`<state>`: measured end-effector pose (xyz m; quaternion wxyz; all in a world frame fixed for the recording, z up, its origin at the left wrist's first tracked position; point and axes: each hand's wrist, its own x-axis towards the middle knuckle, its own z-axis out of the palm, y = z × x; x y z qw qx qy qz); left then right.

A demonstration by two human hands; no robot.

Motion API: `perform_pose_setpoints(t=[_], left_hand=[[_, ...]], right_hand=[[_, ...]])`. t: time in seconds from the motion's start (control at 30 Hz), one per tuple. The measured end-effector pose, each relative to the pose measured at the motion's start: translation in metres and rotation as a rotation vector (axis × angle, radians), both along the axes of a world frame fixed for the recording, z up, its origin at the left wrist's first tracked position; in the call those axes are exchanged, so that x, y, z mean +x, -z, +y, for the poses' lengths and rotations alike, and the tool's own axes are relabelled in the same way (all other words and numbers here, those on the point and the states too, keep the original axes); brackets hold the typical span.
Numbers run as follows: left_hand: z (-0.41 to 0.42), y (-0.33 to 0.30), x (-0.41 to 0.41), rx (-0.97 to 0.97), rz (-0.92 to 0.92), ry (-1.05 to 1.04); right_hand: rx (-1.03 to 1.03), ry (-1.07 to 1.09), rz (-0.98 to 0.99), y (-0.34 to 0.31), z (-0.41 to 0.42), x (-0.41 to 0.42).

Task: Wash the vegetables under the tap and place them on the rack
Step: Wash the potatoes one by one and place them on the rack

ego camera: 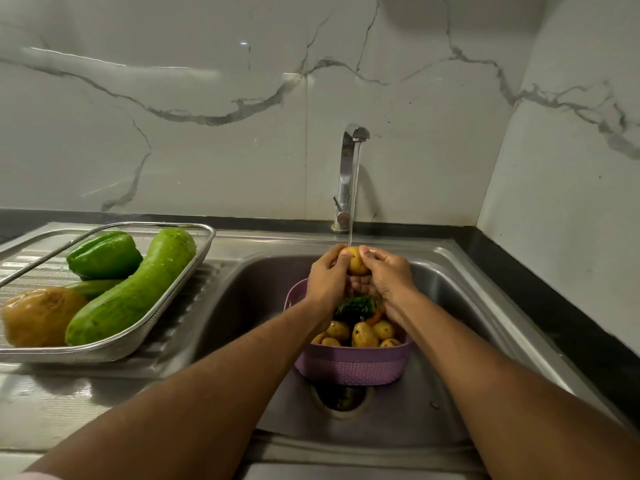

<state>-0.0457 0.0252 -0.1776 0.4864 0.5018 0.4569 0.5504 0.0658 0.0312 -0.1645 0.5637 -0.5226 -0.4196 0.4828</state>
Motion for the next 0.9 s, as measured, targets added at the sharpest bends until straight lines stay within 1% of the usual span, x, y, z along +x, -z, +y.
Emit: perform_pose_setpoints(t=[0.07,0.17,0.27,0.37,0.5,0.6,0.67,0.8,0.9], left_hand=[[0.003,0.0,0.011,-0.061,-0.063,-0.034],[0.008,0.0,0.017,-0.145,-0.095,-0.112],[0.008,-0.004,0.009,-0.2,-0.162,-0.118],[0.005,-0.011,-0.001,-0.201,-0.185,-0.05],[0.004,-0.013,-0.01,-0.208,-0.207,0.098],[0.001,-0.014,-0.01,-0.22,-0.199,0.12],[0.0,-0.015,-0.006,-0.244,-0.224,0.081],[-0.001,-0.019,0.004,-0.252,-0.229,-0.068],[0.002,-0.015,0.006,-0.23,-0.249,-0.195]], right_hand=[[-0.017,-0.004,0.023,-0.001,-0.002,0.006],[-0.035,-0.029,0.038,0.0,-0.005,0.01],[-0.037,-0.063,0.029,0.001,-0.003,0.004],[-0.003,-0.013,0.028,-0.001,0.001,-0.004],[-0.023,0.013,0.111,0.0,0.006,-0.005],[-0.039,0.04,0.184,-0.003,0.005,-0.007],[-0.038,0.013,0.205,-0.005,0.003,-0.005],[-0.034,-0.039,0.226,-0.011,0.0,0.006],[-0.013,-0.096,0.179,-0.013,-0.005,0.008]])
